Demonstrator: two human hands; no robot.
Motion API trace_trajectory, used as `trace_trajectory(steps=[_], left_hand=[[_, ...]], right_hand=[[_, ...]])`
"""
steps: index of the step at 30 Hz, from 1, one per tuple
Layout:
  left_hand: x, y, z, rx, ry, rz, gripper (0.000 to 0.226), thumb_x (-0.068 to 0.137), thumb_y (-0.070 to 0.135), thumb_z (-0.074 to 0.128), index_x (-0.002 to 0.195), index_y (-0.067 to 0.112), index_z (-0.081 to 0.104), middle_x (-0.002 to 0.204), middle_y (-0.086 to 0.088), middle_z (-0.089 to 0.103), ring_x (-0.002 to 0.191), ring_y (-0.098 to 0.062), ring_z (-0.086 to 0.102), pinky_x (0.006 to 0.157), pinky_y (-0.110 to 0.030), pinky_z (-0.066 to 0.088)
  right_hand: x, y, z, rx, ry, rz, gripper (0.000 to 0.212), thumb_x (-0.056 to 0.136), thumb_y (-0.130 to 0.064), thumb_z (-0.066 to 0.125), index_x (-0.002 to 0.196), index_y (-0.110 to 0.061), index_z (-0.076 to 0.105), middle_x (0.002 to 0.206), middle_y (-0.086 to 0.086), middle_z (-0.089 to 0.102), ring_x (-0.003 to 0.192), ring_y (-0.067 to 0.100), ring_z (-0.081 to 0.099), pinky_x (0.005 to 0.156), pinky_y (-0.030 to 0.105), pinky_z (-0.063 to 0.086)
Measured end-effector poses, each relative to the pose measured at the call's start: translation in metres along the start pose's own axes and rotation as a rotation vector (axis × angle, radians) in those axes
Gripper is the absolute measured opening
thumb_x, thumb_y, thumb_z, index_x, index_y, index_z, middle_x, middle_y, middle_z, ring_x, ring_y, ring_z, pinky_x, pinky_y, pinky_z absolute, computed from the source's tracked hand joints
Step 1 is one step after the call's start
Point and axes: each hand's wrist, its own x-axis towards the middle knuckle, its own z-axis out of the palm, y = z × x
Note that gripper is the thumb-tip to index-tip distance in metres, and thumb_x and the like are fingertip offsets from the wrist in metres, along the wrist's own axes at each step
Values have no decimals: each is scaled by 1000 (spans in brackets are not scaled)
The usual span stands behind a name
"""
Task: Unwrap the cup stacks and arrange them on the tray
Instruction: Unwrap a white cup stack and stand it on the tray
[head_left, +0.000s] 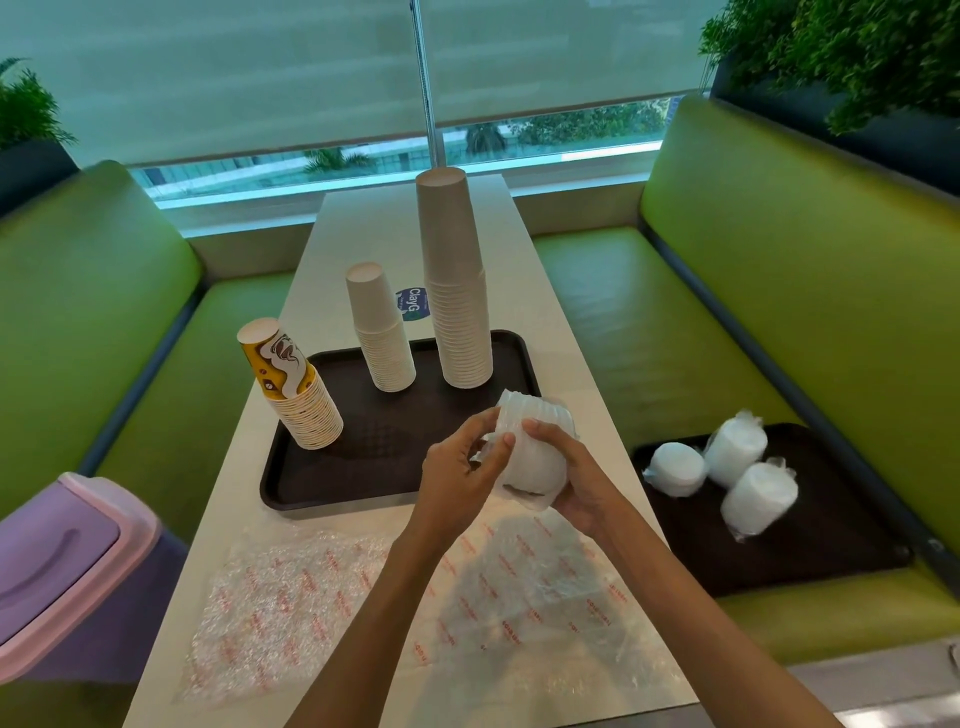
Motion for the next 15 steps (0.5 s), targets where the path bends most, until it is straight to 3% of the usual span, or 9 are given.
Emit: trace_trajectory(steps=[4,8,12,15], left_hand=[[2,1,1,9,16,-15,36,94,29,49,129,23,48,120,4,59,110,-18,60,89,-34,55],[3,0,0,14,-12,-16,54,84,47,51,131,22,50,127,0,58,113,-18,58,91,-35,54],[5,4,-3,20,-17,-31,64,73,52,61,129,24,51,127,5,57,109,-12,57,82,-15,52],[6,6,-9,9,-43,-50,64,70,51,62,128,25,52,128,3,57,109,-12,57,82,-15,52]], right_hand=[[-1,-2,0,-3,-7,-13,53,63,-31,69,113,-28,53,109,12,59,98,27,58,65,38,58],[1,-4,-1,1,-30,3,70,48,-36,79,113,-26,55,108,13,61,101,29,58,76,44,57],[1,-8,0,10,-52,20,65,53,-33,77,114,-25,56,109,14,63,103,30,59,74,44,58],[1,-10,0,-4,-50,42,57,61,-30,73,115,-24,55,110,14,62,102,30,58,67,41,58]])
